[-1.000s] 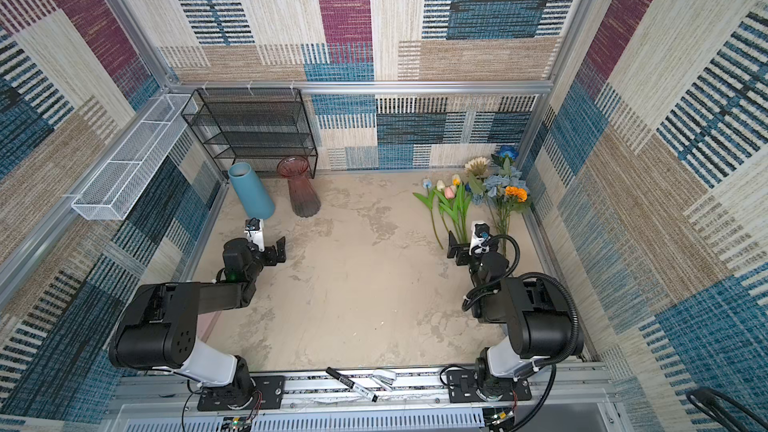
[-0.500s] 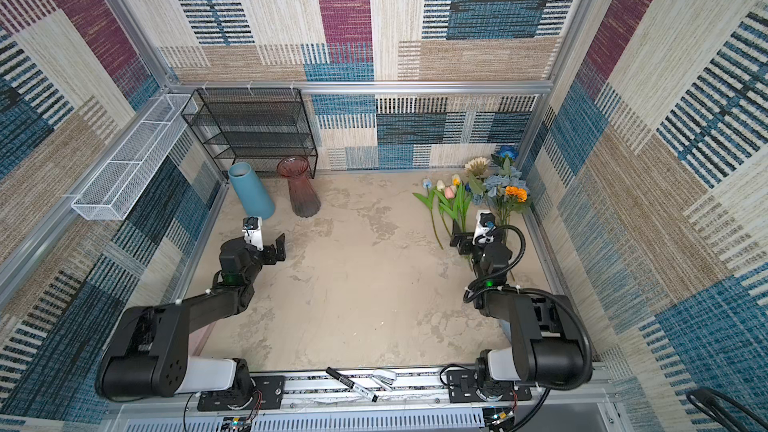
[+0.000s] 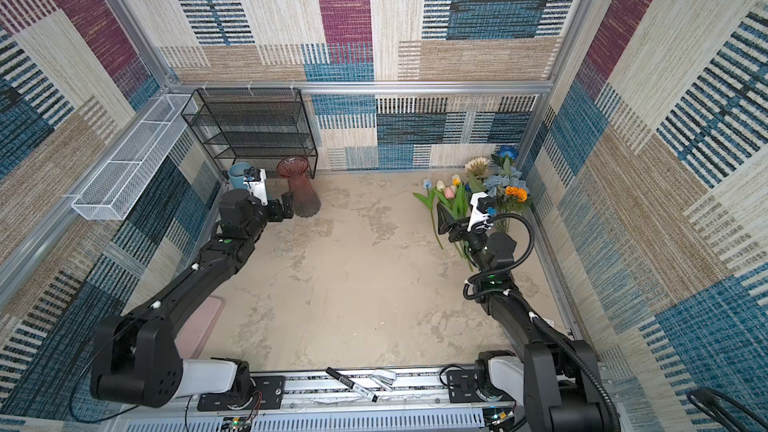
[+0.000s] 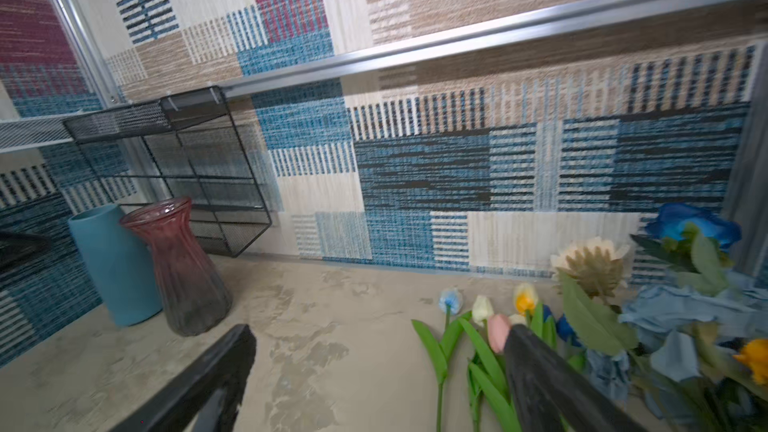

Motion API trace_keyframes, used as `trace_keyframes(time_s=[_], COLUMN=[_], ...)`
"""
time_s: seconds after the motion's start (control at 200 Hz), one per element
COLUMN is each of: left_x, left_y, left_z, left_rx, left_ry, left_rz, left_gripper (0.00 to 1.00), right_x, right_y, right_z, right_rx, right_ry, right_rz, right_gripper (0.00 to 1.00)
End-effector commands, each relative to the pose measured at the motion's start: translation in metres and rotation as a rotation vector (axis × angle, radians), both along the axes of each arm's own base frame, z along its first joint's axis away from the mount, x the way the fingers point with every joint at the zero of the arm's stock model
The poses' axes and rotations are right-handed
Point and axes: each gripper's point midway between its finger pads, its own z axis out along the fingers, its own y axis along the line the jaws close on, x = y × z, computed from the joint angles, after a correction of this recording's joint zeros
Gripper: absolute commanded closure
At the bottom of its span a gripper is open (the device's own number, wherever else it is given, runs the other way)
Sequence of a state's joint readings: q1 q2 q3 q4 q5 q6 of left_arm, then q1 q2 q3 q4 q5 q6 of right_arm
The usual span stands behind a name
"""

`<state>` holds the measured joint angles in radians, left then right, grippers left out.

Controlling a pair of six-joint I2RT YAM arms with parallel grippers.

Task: Arrange the flowers into the vase
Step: 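Grasp the pink glass vase rim with the left gripper while right gripper hovers over flowers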

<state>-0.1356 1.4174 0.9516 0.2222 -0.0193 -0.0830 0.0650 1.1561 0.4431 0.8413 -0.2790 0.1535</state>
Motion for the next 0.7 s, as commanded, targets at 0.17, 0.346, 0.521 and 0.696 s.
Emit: trace_keyframes(time_s=[0.17,0.346,0.521,0.696], left_x=[0.055,0.078,0.094,0.113], left_y=[-0.027,-0.027,-0.024,-0.025], left_z=[-0.035,-0.041,-0.037,-0.038], left_rx=[-0.022,-0.013,-0.019,0.008], left_ry=[-0.051,-0.160,-0.297,-0.338], left_rz=[-0.120,-0.109,-0.078,-0.073], left_gripper=[0.00,0.00,0.00,0.00], right_x=[-0.019,-0.034,-0.036,-0.038], right_y=[0.023,0.022,0.020,0.022], right_z=[0.003,0.007,0.006,0.007], right_rx=[-0.014,-0.045,-0.048,-0.041], right_ry=[-0.069,-0.118,-0.127,-0.131], right_rz=[0.106,0.098,0.090,0.101], right_gripper=[0.00,0.00,0.00,0.00])
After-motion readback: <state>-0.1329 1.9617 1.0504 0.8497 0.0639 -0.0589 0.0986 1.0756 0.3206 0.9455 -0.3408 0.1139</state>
